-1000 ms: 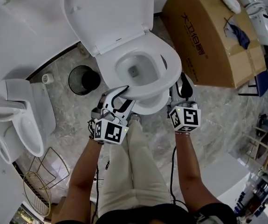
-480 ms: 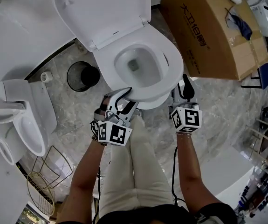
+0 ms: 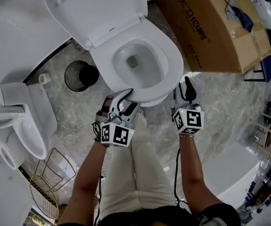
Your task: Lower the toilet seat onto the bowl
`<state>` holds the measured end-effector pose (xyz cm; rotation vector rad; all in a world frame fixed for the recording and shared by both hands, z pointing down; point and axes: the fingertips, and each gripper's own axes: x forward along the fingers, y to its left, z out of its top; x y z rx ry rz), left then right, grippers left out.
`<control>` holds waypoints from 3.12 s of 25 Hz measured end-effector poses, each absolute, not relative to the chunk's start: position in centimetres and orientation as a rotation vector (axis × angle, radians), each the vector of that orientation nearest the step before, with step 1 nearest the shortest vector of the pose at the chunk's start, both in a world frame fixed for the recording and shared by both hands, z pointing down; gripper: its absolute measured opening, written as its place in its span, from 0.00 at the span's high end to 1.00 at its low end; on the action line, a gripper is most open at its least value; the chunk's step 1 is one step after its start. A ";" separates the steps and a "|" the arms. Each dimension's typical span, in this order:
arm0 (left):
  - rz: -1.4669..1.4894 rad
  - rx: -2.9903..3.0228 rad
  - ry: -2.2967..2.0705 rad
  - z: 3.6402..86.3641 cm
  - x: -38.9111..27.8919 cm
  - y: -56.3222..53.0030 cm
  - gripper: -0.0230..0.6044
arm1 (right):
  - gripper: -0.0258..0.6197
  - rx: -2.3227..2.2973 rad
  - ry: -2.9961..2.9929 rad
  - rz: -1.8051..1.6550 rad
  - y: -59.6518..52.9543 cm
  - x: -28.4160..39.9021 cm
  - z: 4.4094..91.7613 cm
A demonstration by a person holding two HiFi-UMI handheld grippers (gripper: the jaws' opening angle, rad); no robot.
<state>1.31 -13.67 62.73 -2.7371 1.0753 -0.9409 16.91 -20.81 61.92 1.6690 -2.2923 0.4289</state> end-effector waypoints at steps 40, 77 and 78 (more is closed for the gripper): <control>-0.865 -3.059 1.006 68.6 2.7 -9.1 0.64 | 0.77 1.739 -2.246 2.105 -13.6 18.3 70.6; -0.461 -3.069 1.611 67.0 -4.3 -11.7 0.96 | 0.78 1.809 -1.877 2.253 -11.5 20.0 86.9; -0.466 -3.068 1.622 67.1 -4.5 -11.7 0.96 | 0.78 1.807 -1.869 2.255 -11.5 20.0 87.2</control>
